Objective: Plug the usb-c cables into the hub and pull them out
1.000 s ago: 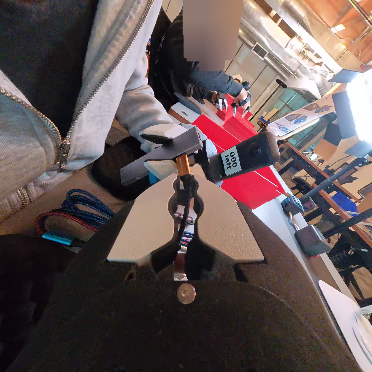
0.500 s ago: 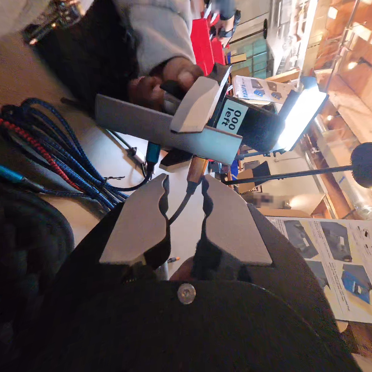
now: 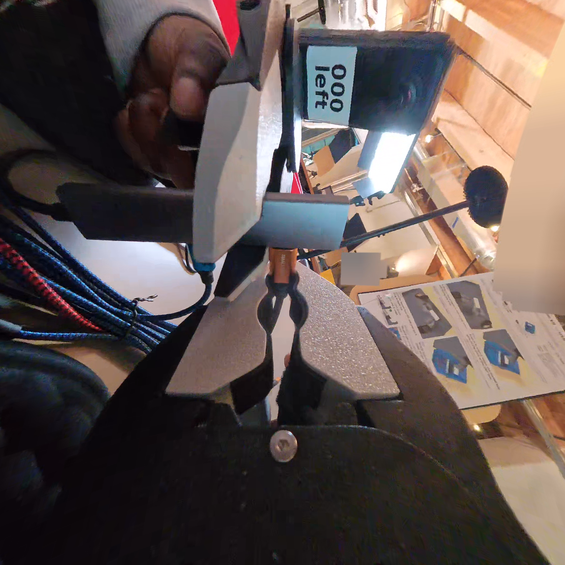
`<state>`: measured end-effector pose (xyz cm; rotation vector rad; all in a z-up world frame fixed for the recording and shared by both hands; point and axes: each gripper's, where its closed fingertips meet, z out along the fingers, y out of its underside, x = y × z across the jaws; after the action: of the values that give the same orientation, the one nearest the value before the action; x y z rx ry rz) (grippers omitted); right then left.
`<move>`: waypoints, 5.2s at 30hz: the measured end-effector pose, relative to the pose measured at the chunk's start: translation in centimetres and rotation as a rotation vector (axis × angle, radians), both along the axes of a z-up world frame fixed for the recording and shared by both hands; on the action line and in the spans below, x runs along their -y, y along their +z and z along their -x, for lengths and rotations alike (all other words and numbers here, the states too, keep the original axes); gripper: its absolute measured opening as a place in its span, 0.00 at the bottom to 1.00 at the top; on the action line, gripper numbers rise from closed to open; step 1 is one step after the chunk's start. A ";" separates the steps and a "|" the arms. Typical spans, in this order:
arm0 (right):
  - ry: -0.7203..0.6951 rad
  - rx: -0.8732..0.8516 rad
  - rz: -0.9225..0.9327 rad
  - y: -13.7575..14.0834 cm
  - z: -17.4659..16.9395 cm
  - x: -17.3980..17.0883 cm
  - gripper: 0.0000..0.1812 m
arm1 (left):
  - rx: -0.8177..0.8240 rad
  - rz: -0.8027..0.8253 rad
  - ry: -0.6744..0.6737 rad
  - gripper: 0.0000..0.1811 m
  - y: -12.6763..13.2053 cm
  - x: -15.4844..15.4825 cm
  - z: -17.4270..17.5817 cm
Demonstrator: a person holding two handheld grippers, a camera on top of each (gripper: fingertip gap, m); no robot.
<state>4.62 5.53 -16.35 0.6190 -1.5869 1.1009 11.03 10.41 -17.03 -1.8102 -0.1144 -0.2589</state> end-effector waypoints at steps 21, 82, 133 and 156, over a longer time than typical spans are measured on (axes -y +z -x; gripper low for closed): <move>0.042 0.353 -0.009 4.2 -0.2 -4.7 0.21 | 0.140 -0.236 -0.030 0.10 3.1 1.8 0.5; 0.189 0.185 -0.128 -1.1 -1.5 -1.1 0.07 | -0.042 0.091 0.017 0.15 -1.8 -0.2 -0.3; -0.352 0.174 -0.493 -5.7 5.9 -5.3 0.00 | -0.259 -0.082 -0.076 0.11 0.1 0.0 -3.0; 0.196 0.402 -0.127 3.0 -4.0 -2.3 0.18 | -0.122 -0.055 -0.068 0.11 0.3 0.6 -1.3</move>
<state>8.67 7.80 -13.35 0.6779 -1.9850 1.3396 12.30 9.77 -16.69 -1.7724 0.0397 -0.1978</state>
